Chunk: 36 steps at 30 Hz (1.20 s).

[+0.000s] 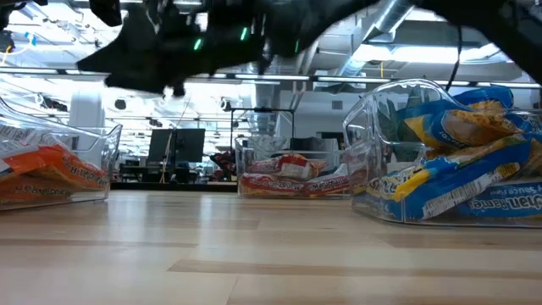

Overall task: Sort Maruchan noodles
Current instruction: Return to Home Position

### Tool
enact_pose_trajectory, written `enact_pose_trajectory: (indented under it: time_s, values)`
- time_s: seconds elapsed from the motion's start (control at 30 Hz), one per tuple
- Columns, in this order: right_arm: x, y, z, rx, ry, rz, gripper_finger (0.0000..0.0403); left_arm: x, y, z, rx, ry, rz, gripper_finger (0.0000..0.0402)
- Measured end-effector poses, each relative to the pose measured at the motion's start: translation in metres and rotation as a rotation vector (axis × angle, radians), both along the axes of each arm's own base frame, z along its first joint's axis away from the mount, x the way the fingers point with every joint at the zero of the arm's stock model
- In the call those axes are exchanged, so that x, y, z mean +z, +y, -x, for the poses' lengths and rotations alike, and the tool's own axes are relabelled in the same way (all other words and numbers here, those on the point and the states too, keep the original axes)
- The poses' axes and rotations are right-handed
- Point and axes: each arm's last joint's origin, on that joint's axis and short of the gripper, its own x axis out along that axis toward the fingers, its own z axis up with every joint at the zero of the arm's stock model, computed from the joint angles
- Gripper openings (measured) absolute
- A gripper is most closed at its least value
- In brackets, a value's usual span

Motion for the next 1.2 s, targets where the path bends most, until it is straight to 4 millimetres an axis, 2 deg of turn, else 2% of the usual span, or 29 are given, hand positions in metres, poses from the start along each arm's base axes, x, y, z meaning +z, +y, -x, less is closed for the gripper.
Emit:
enact_pose_trajectory:
  time_s: [0.1, 0.23, 0.4, 0.47, 0.57, 0.67, 0.8, 0.9, 0.97, 1.03, 1.1, 1.2]
  values:
    - [0.023, 0.006, 0.016, 0.046, 0.153, 0.096, 0.0309, 0.000, 0.000, 0.000, -0.004, 0.000, 0.013, 0.0228]
    - [0.041, 0.011, 0.051, 0.089, 0.335, 0.174, 0.0302, -0.002, 0.000, -0.001, -0.005, 0.018, 0.018, 0.0228]
    - [0.053, 0.007, 0.119, 0.000, 0.415, 0.175, 0.0291, -0.006, 0.000, -0.002, 0.005, 0.062, -0.002, 0.0228]
    - [0.056, 0.012, 0.149, -0.054, 0.360, 0.164, 0.0290, -0.008, -0.001, -0.002, -0.001, 0.079, -0.035, 0.0228]
    - [0.063, 0.025, 0.191, -0.100, 0.167, 0.115, 0.0289, -0.008, -0.002, -0.003, -0.005, 0.085, -0.074, 0.0228]
    - [0.063, 0.034, 0.225, -0.111, 0.001, 0.049, 0.0289, -0.007, -0.002, -0.006, -0.005, 0.072, -0.092, 0.0228]
    - [0.070, 0.039, 0.253, -0.145, -0.114, 0.027, 0.0288, -0.012, 0.002, -0.017, -0.006, 0.116, -0.124, 0.0205]
    - [0.080, 0.041, 0.263, -0.186, -0.140, 0.034, 0.0276, -0.017, 0.006, -0.026, -0.035, 0.165, -0.160, 0.0149]
    - [0.084, 0.042, 0.267, -0.206, -0.149, 0.037, 0.0254, -0.018, 0.009, -0.028, -0.052, 0.167, -0.170, 0.0089]
    - [0.088, 0.041, 0.270, -0.209, -0.161, 0.046, 0.0213, -0.018, 0.010, -0.029, -0.076, 0.152, -0.178, 0.0027]
    - [0.092, 0.039, 0.274, -0.224, -0.166, 0.052, 0.0154, -0.018, 0.010, -0.030, -0.078, 0.145, -0.187, 0.0012]
    - [0.093, 0.037, 0.279, -0.232, -0.125, 0.077, 0.0042, -0.019, 0.009, -0.031, -0.059, 0.157, -0.211, 0.0002]
